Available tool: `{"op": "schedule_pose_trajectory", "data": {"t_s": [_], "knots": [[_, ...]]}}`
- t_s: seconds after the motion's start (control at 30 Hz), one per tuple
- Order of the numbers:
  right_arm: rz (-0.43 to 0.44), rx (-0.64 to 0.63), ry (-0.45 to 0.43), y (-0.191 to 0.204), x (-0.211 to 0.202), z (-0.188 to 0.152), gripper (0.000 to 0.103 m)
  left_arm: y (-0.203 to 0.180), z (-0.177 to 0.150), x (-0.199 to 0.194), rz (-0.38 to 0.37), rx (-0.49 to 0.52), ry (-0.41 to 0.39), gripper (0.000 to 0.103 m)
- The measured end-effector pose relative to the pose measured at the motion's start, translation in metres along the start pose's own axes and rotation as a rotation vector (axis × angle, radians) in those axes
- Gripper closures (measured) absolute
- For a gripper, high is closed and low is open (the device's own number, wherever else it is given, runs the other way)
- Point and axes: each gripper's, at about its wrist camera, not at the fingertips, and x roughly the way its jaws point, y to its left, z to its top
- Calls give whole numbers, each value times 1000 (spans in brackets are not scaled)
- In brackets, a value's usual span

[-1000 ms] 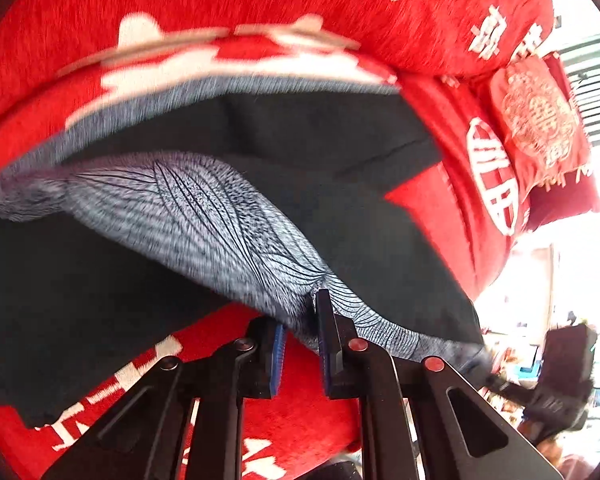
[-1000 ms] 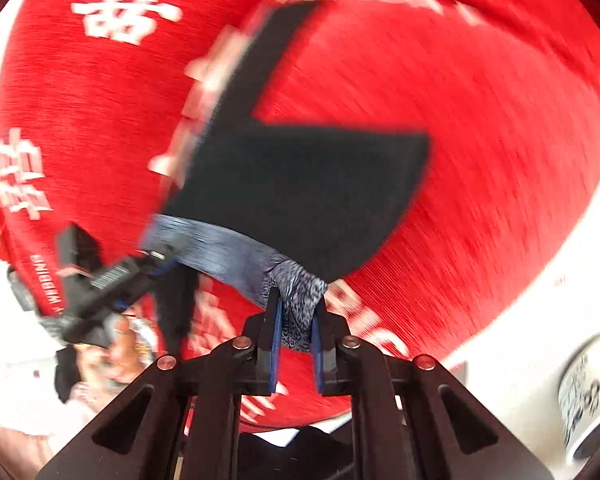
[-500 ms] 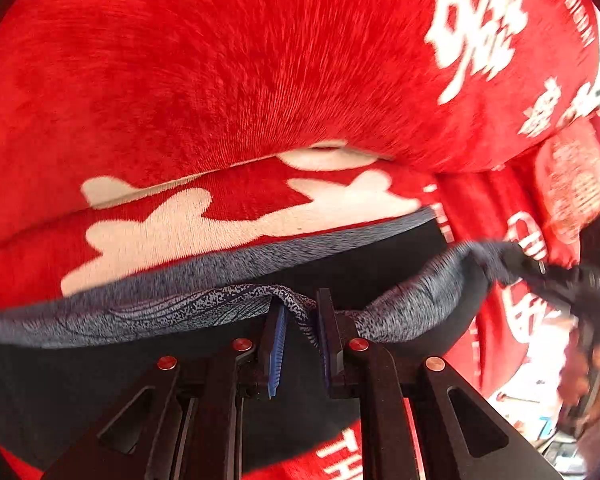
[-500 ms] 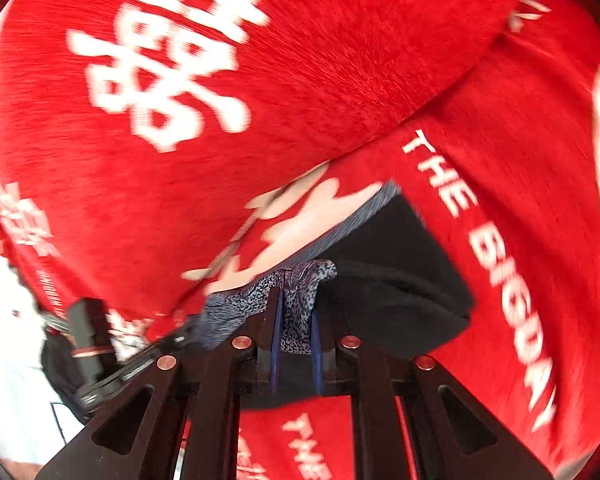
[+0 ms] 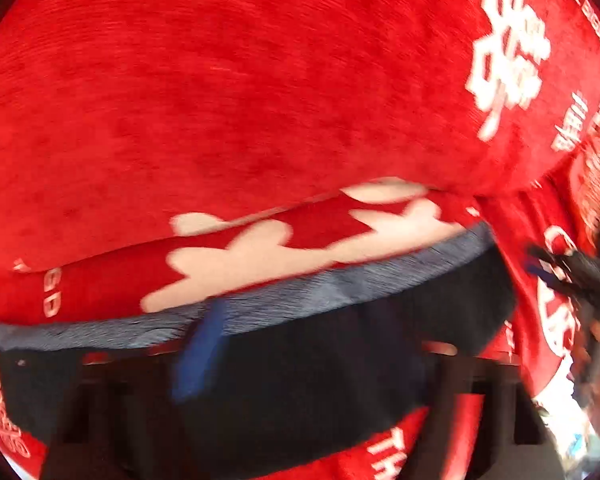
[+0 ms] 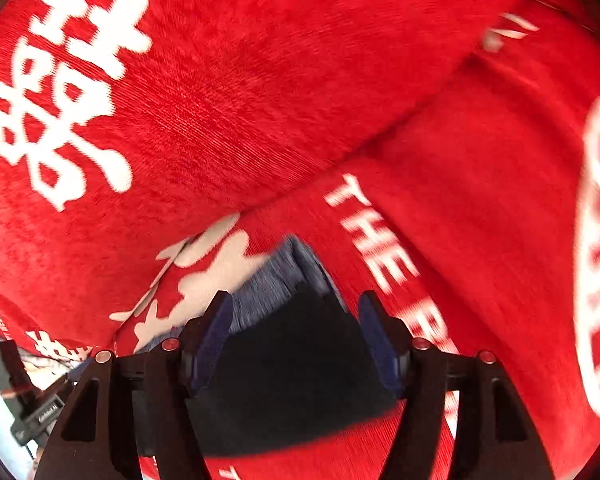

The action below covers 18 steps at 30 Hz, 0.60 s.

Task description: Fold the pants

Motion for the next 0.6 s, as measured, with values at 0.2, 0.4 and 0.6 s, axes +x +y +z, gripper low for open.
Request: {"op": "schedule_pose_trajectory", "data": {"t_s": [0.2, 0.4, 0.6], "knots": [[70, 235, 32, -48, -5, -66, 56, 12, -36, 31, 89, -27, 105, 21], [42, 221, 41, -47, 19, -59, 92, 15, -57, 53, 186, -4, 121, 21], [-88, 174, 74, -43, 15, -67, 83, 46, -69, 57, 235, -87, 175, 21]]}}
